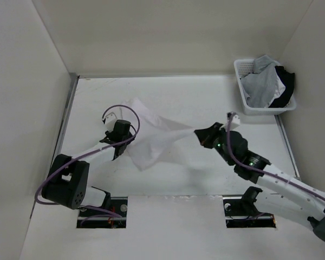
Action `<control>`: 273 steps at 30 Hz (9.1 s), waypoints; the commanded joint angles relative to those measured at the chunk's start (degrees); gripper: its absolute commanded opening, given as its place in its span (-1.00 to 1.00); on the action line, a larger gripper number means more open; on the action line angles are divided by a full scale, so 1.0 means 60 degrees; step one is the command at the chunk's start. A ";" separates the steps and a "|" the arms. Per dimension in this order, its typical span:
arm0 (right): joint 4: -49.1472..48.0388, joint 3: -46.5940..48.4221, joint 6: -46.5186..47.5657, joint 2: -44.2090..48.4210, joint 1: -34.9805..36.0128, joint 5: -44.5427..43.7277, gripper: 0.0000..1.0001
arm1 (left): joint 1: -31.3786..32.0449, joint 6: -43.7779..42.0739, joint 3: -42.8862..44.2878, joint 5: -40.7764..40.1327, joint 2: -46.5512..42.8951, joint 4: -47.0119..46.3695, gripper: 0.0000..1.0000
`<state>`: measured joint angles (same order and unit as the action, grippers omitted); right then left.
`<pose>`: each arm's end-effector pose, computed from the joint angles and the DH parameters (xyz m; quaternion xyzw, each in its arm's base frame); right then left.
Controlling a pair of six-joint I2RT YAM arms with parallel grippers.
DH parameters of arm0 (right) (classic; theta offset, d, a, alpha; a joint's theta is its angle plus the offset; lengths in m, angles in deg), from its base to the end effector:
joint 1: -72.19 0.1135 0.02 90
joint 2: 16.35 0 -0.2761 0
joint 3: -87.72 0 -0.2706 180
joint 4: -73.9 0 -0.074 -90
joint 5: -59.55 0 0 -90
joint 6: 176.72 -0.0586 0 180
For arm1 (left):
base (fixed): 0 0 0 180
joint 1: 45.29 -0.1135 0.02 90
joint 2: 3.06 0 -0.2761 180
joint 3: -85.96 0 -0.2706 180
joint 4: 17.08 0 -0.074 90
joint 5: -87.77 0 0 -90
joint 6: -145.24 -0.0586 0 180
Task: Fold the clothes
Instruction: Flatten the tank top out, then fold the tank top
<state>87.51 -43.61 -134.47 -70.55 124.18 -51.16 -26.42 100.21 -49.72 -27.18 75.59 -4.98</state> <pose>0.1700 0.1838 0.2691 0.0745 0.8049 0.3416 0.4795 0.2699 -0.0661 0.1395 -0.2828 0.8651 -0.0213 0.4136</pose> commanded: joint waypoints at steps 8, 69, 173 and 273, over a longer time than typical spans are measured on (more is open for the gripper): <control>-0.0132 -0.1201 0.0692 0.0289 -0.2402 0.1019 -0.98 | 0.0946 -0.0039 -0.0372 0.0335 -0.0950 0.0630 -0.14; -0.1100 -0.1757 0.0223 -0.0753 -0.1406 0.1386 -0.97 | 0.1491 0.0532 -0.1721 0.2166 -0.1155 -0.0482 -0.56; -0.0028 0.2721 0.2259 -0.2123 -0.4376 0.2672 -1.00 | -0.0705 0.0341 0.3300 0.0773 -0.2188 -0.0362 -0.98; 0.0343 -0.0088 0.1263 0.0249 -0.2773 0.2108 -0.99 | -0.1235 0.1222 -0.0024 0.2972 -0.6684 0.0813 -1.00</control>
<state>79.79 -43.83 -129.37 -80.40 102.84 -31.73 -34.88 109.22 -52.78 -8.01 45.89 -12.22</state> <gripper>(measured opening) 0.009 0.010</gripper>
